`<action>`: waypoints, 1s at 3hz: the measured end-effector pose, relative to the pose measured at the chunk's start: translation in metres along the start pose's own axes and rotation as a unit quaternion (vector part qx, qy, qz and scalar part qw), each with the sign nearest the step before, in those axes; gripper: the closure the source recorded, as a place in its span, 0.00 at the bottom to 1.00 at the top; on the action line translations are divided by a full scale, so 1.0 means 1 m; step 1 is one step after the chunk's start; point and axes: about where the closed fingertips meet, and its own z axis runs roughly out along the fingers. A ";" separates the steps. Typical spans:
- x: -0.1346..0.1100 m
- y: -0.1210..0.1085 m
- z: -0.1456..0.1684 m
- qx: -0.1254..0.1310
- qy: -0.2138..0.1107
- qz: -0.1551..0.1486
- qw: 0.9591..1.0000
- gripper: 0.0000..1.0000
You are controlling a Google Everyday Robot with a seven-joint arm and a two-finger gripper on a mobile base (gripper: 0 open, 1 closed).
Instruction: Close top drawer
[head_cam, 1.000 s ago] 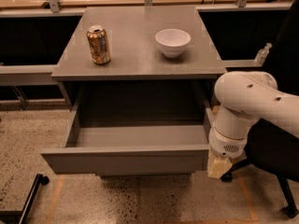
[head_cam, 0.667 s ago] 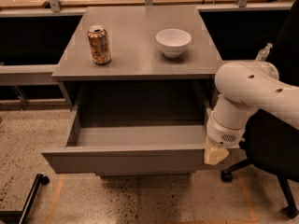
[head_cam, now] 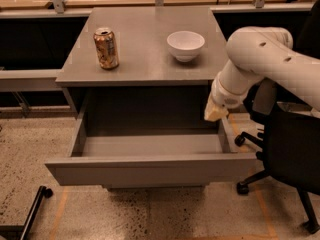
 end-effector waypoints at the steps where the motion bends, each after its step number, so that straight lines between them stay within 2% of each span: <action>1: -0.007 -0.025 -0.015 0.031 -0.015 0.004 0.999 1.00; 2: -0.002 -0.009 -0.016 0.005 0.002 0.001 1.000 1.00; 3: 0.007 0.017 -0.026 -0.036 0.012 0.004 0.999 1.00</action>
Offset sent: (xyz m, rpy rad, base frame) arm -0.0177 -0.0092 0.0181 -0.0471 0.0664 0.0051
